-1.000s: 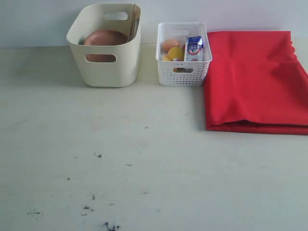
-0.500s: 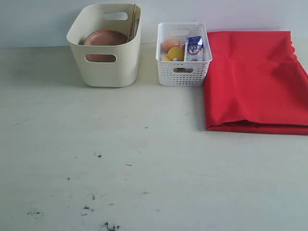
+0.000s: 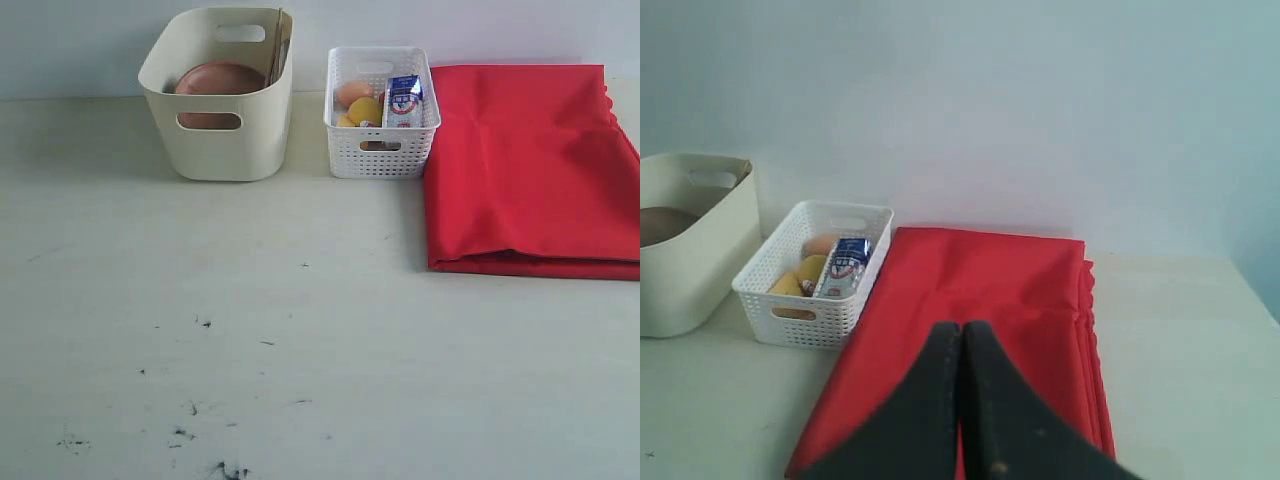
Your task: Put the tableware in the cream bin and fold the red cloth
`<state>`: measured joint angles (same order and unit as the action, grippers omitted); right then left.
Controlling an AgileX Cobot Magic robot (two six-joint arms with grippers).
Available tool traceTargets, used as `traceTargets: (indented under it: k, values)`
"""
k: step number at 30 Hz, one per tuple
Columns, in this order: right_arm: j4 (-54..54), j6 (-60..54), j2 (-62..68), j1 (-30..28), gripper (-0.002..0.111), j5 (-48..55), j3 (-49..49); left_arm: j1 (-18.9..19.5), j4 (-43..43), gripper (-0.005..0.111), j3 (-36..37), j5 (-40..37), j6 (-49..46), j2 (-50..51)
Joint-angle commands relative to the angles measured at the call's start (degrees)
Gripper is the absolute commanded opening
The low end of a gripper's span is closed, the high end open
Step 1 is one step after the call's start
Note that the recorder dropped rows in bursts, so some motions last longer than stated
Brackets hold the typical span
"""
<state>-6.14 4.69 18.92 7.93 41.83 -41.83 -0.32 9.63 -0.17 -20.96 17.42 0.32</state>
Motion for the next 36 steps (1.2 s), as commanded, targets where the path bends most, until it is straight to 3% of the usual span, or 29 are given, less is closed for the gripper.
traceTargets:
  k: [1,6,12,25,36]
  values:
    - [1.85,-0.63,-0.87,0.04,0.0,-4.81,2.87,-0.35,0.0,0.0,0.17,0.22,-0.06,-0.32]
    - [7.3,-0.11,-0.87,0.04,0.0,-12.22,6.15,-0.35,0.0,0.0,0.17,0.22,-0.06,-0.32]
    - [9.22,-0.08,-0.87,0.04,0.0,-11.21,6.41,-0.35,0.0,0.0,0.17,0.22,-0.06,-0.32]
    - [1.42,-0.63,-0.87,0.04,0.0,-11.21,7.28,-0.35,0.0,0.0,0.17,0.22,-0.06,-0.32]
    - [1.45,-0.18,-6.11,0.04,0.0,-26.8,31.34,-0.35,0.0,0.0,0.17,0.22,-0.06,-0.32]
